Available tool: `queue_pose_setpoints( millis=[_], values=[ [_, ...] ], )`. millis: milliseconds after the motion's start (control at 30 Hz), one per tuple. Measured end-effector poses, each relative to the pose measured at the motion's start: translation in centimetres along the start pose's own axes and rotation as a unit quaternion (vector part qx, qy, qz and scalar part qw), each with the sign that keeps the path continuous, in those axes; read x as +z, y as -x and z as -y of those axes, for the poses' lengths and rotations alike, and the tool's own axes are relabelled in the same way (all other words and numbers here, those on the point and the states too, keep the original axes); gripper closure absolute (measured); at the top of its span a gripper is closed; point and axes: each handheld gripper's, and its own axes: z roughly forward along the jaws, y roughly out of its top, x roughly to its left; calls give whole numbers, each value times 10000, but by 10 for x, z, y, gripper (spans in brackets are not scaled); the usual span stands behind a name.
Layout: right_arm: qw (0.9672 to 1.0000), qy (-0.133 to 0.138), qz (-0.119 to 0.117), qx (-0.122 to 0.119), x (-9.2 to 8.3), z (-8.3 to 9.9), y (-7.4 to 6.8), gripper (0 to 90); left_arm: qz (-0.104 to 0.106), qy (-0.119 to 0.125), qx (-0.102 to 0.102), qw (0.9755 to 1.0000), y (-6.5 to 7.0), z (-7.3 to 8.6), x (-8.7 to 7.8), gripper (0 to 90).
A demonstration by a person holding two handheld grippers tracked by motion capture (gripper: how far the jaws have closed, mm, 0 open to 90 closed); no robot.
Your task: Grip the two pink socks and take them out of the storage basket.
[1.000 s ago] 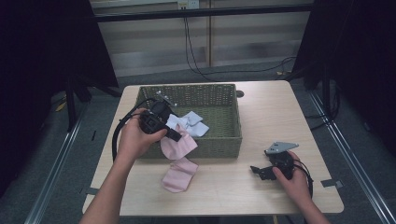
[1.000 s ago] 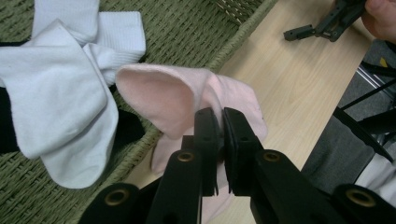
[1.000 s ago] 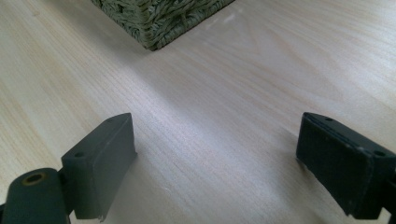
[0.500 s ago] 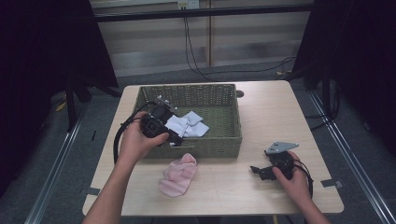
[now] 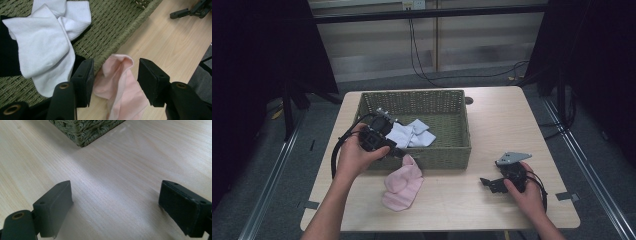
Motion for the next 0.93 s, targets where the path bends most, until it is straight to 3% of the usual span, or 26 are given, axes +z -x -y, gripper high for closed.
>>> queue_pose_setpoints(
  millis=[333, 667, 733, 933],
  values=[
    [10000, 0, 0, 2, 0, 0, 0, 110, -125, 74, -43, 9999, -5, 17, 2, 412],
    [10000, 2, -1, 0, 0, 0, 0, 110, -198, 291, -90, 9993, -7, 47, 4, 399],
    [10000, 1, 0, 1, 0, 0, 0, 110, -283, 231, -98, 9993, -9, 53, 7, 371],
    [10000, 2, -1, 1, 0, 0, 0, 110, -261, 184, -202, 9993, -15, 65, 16, 341]
  ],
)
